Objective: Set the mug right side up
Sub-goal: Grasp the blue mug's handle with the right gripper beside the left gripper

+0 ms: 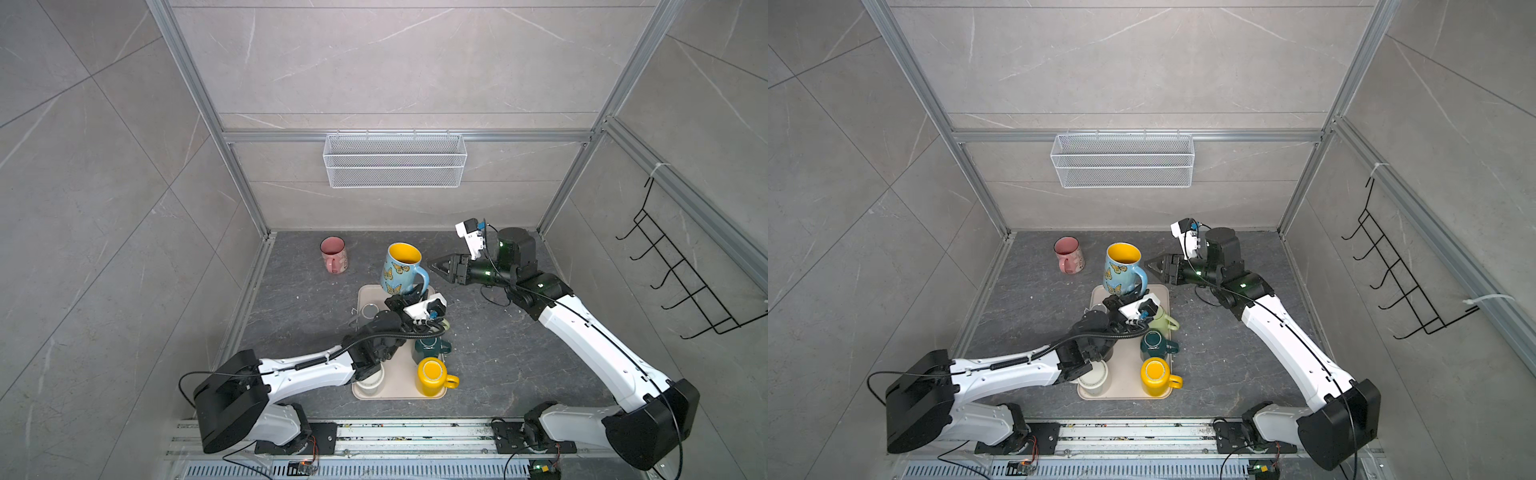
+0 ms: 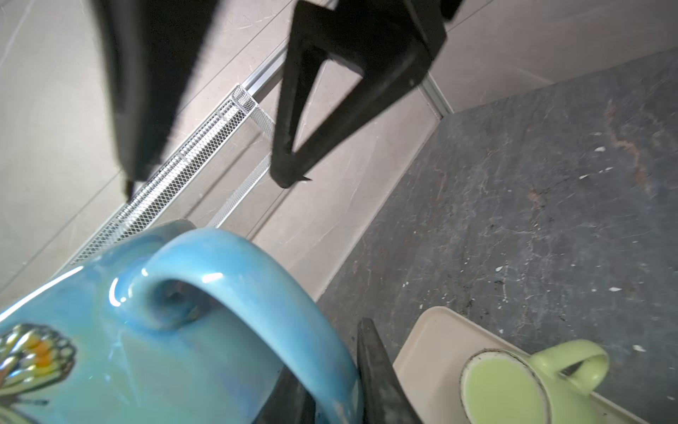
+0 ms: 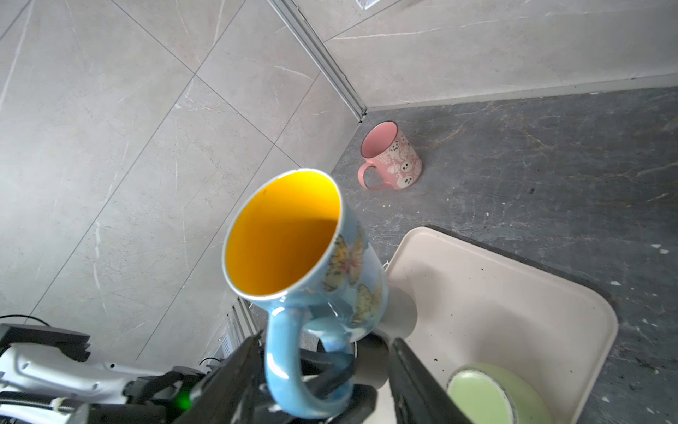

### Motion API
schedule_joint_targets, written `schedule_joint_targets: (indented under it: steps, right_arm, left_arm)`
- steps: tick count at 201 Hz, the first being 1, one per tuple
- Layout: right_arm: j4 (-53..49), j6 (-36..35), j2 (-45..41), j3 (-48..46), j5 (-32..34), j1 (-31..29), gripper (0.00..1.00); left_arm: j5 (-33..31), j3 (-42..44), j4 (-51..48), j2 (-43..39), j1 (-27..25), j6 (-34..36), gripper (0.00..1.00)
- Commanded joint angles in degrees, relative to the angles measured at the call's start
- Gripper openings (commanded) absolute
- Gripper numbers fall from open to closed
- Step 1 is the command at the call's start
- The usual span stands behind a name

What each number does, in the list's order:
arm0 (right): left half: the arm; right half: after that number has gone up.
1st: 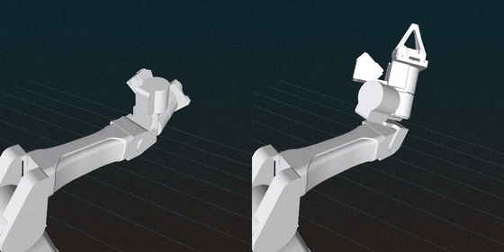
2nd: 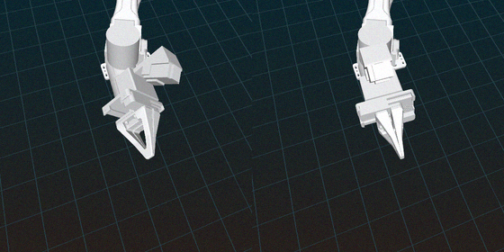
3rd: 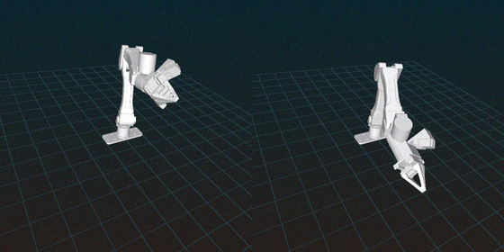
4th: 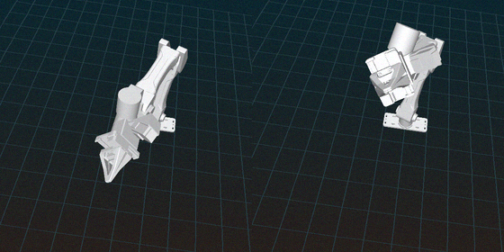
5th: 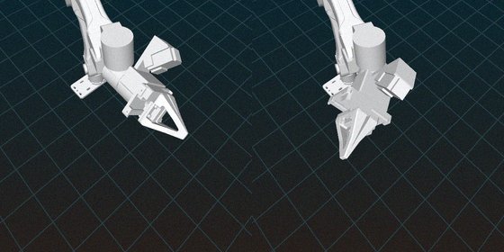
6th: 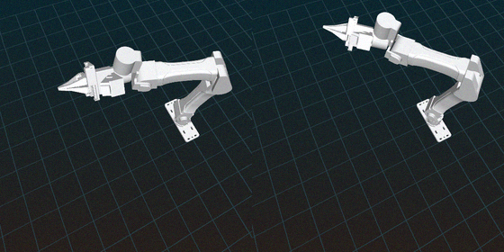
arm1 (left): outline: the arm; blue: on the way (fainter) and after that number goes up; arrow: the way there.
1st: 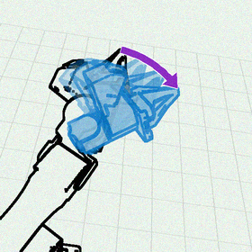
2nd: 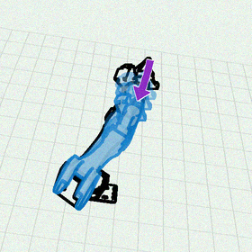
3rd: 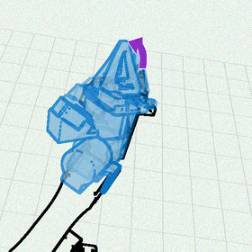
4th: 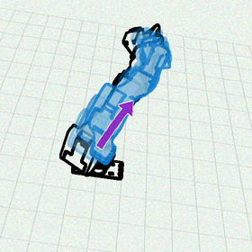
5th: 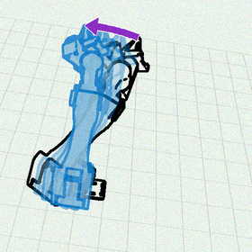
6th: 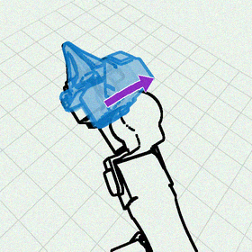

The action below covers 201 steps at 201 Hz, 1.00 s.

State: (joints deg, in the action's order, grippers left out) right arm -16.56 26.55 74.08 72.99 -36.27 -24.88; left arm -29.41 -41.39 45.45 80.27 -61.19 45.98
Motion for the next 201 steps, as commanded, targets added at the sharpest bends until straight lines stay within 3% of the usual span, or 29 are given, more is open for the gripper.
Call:
schedule_joint_targets:
  steps: [1,75,128,201]
  right_arm:
    - [-7.46,-6.76,-2.14,3.52,-1.85,-0.34,0.6]
    - [-15.44,-11.74,-1.87,6.42,-2.75,-0.75,0.72]
    - [-16.67,-13.33,0.98,7.99,-2.07,-4.21,0.69]
    - [-20.33,-14.99,5.31,10.68,6.79,-8.03,0.61]
  left_arm:
    - [-4.96,-2.41,17.03,-0.13,-0.54,9.92,0.0]
    - [-4.26,-2.07,16.0,-1.07,-1.3,12.03,0.0]
    - [-3.57,-2.71,12.67,-0.99,-1.64,9.93,0.0]
    - [-1.53,-4.05,9.44,-1.08,-2.77,8.42,0.0]
